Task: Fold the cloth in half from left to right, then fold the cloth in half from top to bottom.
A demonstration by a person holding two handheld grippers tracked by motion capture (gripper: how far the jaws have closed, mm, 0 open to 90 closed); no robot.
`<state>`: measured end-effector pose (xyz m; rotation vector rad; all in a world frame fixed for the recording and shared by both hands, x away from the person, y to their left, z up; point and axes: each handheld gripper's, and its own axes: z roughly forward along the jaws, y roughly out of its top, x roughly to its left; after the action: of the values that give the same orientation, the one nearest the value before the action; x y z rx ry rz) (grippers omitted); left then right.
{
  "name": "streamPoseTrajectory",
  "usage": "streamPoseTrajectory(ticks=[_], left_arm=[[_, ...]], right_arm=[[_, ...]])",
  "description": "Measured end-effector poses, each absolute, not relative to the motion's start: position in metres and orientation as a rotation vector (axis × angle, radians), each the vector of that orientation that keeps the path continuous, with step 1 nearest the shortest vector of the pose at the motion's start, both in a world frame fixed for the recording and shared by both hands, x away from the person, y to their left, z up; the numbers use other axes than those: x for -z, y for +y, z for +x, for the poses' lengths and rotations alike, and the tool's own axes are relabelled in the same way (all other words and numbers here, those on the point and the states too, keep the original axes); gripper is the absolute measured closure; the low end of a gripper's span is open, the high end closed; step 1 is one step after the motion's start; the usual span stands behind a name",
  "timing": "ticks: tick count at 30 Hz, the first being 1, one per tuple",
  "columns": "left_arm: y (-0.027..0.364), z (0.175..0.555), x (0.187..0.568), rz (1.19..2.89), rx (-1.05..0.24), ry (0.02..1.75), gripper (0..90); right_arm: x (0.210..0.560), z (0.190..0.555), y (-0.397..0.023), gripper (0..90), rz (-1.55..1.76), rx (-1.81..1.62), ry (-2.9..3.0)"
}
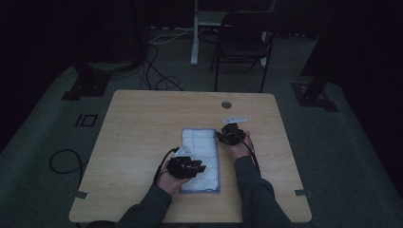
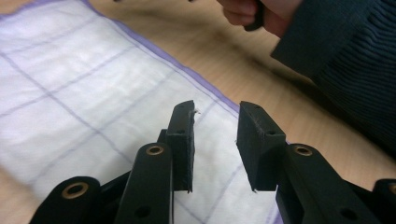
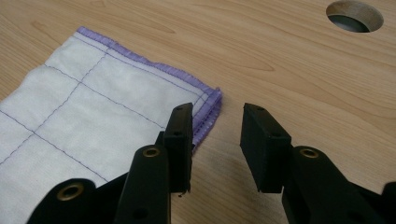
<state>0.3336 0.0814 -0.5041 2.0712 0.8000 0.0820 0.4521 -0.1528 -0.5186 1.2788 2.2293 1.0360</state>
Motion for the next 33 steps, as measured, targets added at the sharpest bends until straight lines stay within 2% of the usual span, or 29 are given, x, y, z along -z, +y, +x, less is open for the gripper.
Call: streamPoseTrajectory(ticks=[14, 23, 30, 33], left_arm=[[0.098, 0.349, 0.504, 2.047, -0.132, 0.858, 66.1], [0.117, 0.369, 0.499, 2.017, -0.232, 0.918, 64.0], [0.127, 0.385, 0.497, 1.994, -0.305, 0.954, 62.0], [0.130, 0.392, 0.497, 1.986, -0.325, 0.967, 61.5]], right_arm=[[0.519, 0.452, -0.152, 64.0, 1.274, -1.040, 2.230], [0.519, 0.453, -0.151, 64.1, 1.277, -1.042, 2.230], [0.518, 0.453, -0.149, 73.9, 1.269, -1.039, 2.224], [0.519, 0.453, -0.148, 75.2, 1.278, -1.032, 2.218]])
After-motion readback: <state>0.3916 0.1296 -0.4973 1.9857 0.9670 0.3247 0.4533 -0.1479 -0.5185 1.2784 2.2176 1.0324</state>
